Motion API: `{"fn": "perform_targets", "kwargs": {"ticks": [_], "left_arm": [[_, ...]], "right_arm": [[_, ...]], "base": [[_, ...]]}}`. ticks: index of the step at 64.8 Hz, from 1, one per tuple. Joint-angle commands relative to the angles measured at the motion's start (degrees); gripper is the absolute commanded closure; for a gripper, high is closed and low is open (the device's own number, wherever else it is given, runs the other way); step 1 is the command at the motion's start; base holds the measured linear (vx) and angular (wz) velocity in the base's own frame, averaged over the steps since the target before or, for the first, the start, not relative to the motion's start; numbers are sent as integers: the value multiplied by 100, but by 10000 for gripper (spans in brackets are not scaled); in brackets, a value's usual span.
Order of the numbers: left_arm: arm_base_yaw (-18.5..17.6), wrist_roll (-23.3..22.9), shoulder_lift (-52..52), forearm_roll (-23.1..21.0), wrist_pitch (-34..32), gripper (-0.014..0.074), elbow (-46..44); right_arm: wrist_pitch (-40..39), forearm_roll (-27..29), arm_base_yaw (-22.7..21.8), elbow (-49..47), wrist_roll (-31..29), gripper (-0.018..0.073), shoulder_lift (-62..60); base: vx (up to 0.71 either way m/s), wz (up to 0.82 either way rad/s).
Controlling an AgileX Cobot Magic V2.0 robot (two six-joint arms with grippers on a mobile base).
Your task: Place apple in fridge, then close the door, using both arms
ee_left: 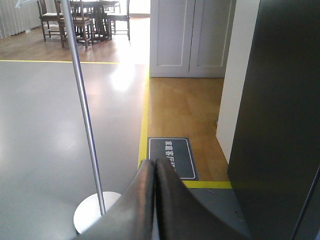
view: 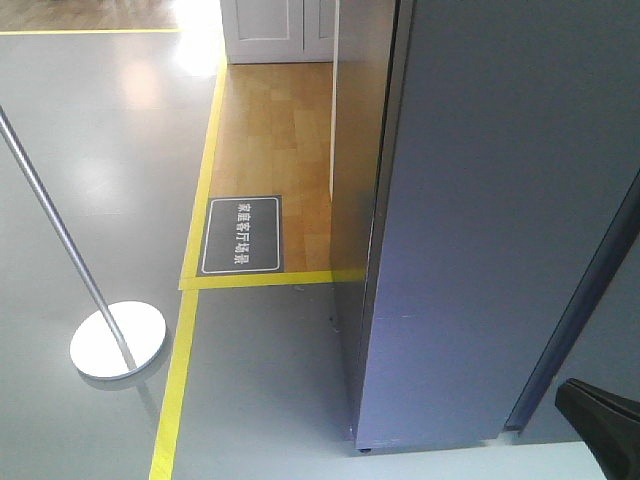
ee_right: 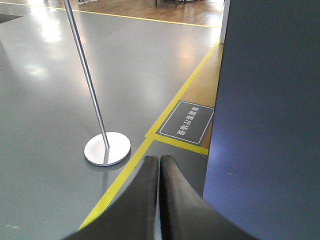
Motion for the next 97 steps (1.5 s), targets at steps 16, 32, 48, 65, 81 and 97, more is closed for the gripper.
{"fn": "perform_targets", "kwargs": {"ticks": [16, 32, 48, 65, 81, 97], "left_arm": [[-20, -57, -87, -55, -399, 603, -95], [-20, -57, -87, -55, -399, 603, -95], [-20, -57, -87, -55, -399, 603, -95], [-20, -57, -87, -55, -399, 603, -95], [-20, -57, -87, -55, -399, 603, -95], [-20, -57, -87, -55, -399, 603, -95]], "right_arm": [[-98, 258, -16, -144, -37, 562, 37], [-98, 258, -16, -139, -37, 562, 37], [-99, 267, -16, -126, -37, 562, 37], [-168, 253, -16, -126, -42, 562, 37], [-690, 248, 390, -126, -42, 562, 37], [-1809, 79, 873, -126, -22, 562, 37]], "base": [[0, 0], [0, 0], [0, 0], [0, 0], [0, 0], [0, 0]]}}
